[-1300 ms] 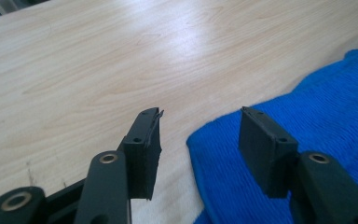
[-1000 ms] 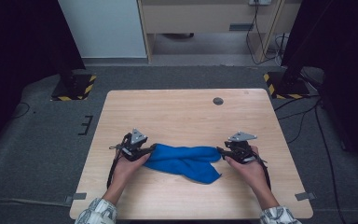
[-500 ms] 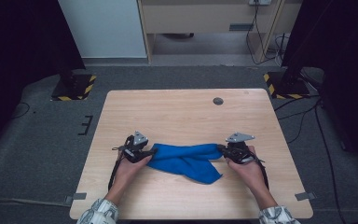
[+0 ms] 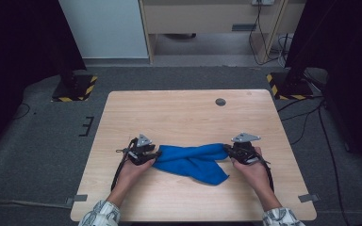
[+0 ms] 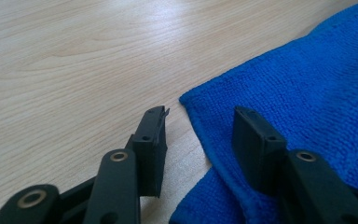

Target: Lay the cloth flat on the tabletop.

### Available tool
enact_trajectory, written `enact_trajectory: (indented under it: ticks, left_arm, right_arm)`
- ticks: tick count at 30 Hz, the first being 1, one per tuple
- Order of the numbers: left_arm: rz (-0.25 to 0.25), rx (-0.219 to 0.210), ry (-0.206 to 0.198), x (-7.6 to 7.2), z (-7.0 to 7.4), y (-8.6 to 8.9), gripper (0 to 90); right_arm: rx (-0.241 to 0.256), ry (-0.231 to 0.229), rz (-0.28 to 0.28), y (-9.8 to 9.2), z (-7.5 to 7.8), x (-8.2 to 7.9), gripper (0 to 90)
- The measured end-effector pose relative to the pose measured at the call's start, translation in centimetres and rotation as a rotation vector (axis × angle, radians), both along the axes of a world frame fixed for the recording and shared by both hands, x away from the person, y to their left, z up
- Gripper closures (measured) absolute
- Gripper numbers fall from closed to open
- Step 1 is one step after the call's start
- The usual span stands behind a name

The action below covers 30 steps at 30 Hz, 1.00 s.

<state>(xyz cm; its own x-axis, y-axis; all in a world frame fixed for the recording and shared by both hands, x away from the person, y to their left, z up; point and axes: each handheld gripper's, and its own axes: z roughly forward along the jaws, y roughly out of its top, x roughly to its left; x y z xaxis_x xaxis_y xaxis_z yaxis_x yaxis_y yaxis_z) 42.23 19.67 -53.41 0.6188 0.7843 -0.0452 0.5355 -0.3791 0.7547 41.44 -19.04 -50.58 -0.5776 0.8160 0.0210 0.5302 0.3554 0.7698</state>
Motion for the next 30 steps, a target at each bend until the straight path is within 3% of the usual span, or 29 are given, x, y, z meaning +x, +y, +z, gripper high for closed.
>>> enact_trajectory:
  ticks: [5, 10, 13, 16, 20, 23, 30]
  left_arm:
    - [-0.031, -0.005, 0.024, -0.2, 0.2, -0.5, 76.7]
    - [-0.051, 0.038, 0.014, -0.3, 0.6, -1.1, 86.1]
    - [-0.03, 0.038, -0.035, -0.6, 1.3, -1.0, 86.9]
    - [0.017, 0.002, -0.106, -1.0, 2.6, -0.2, 86.9]
    - [0.049, -0.024, -0.153, -1.2, 3.6, 0.4, 87.0]
    - [0.063, -0.018, -0.201, -1.3, 4.6, 0.7, 87.6]
    - [0.042, 0.008, -0.219, -0.5, 5.0, 0.2, 88.5]
  right_arm:
    - [0.006, 0.002, 0.002, -0.1, -0.1, 0.1, 87.0]
    - [0.006, -0.009, 0.008, 0.0, 0.0, 0.0, 87.2]
    - [0.019, -0.019, 0.008, 0.0, 0.2, -0.1, 87.3]
    - [0.037, -0.047, 0.016, -0.1, 0.9, -0.1, 87.4]
    - [0.064, -0.07, 0.027, 0.1, 1.4, -0.3, 87.6]
    - [0.071, -0.098, 0.041, 0.4, 2.1, -0.5, 87.8]
    - [0.058, -0.113, 0.057, 0.7, 2.7, -0.1, 87.9]
